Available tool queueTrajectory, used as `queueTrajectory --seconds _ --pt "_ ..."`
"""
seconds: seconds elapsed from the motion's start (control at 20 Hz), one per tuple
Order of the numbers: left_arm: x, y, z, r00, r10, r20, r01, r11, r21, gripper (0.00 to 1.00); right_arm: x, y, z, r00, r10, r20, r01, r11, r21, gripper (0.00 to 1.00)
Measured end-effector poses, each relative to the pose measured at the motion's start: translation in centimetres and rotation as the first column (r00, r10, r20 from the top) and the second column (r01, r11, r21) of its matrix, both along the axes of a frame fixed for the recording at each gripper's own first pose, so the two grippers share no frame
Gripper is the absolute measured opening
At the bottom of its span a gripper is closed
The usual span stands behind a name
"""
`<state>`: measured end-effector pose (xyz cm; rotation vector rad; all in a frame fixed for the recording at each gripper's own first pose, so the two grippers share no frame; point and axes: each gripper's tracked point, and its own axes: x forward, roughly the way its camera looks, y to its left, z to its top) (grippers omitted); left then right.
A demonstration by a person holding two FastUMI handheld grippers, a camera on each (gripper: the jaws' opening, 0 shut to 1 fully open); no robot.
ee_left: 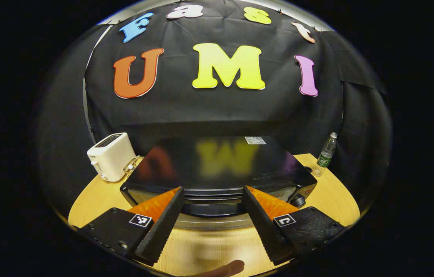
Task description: Open the electric oven with the left hand, put the food in, and close the electric oven.
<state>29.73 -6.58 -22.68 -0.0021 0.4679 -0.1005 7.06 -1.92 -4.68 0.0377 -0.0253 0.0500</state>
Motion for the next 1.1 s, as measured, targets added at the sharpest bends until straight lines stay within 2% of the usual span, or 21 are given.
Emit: queueTrajectory --seconds 0.4,0.45,0.6,0.65,0.75,0.8,0.9,0.95,1.05,1.1 --pt "-4.9 0.0 -1.0 1.000 0.003 0.001 -0.003 1.000 0.004 0.99 -0.9 0.5 -0.8 1.000 0.008 -0.018 -0.008 1.000 -0.005 0.96" --pt "-5.7 0.0 -1.3 1.000 0.003 0.002 -0.003 1.000 0.004 0.99 -1.1 0.6 -1.0 1.000 0.009 -0.022 -0.009 1.000 -0.004 1.00" --pt "-8.0 0.2 -2.3 1.000 0.009 0.023 -0.009 1.000 0.004 0.99 -1.5 0.6 -1.3 0.999 0.009 -0.032 -0.009 1.000 -0.004 0.96" --pt "-9.0 0.1 -2.9 1.000 0.010 0.024 -0.010 1.000 0.002 0.99 -1.6 0.6 -1.6 0.999 0.008 -0.034 -0.008 1.000 -0.005 1.00" --pt "-10.8 0.1 -4.1 1.000 0.017 0.024 -0.016 1.000 -0.007 0.99 -2.0 0.6 -1.8 0.999 0.007 -0.037 -0.007 1.000 -0.005 0.96" --pt "-11.6 0.1 -4.8 0.999 0.016 0.030 -0.016 1.000 -0.004 0.99 -2.1 0.6 -2.0 0.999 0.007 -0.041 -0.007 1.000 -0.005 1.00" --pt "-13.1 0.1 -6.3 0.999 0.017 0.033 -0.018 1.000 0.013 0.99 -2.4 0.7 -2.5 0.999 0.011 -0.047 -0.011 1.000 -0.009 1.00" --pt "-13.8 0.2 -7.1 0.999 0.021 0.030 -0.021 1.000 0.015 0.99 -2.4 0.7 -2.7 0.999 0.008 -0.051 -0.009 1.000 -0.014 0.96" --pt "-15.1 0.2 -8.8 1.000 0.019 0.010 -0.019 1.000 0.012 0.99 -2.5 0.6 -3.2 0.999 0.003 -0.055 -0.004 1.000 -0.017 0.96" --pt "-15.6 0.2 -9.5 1.000 0.020 0.001 -0.020 1.000 0.007 0.99 -2.5 0.7 -3.4 0.998 0.004 -0.058 -0.005 1.000 -0.016 1.00"
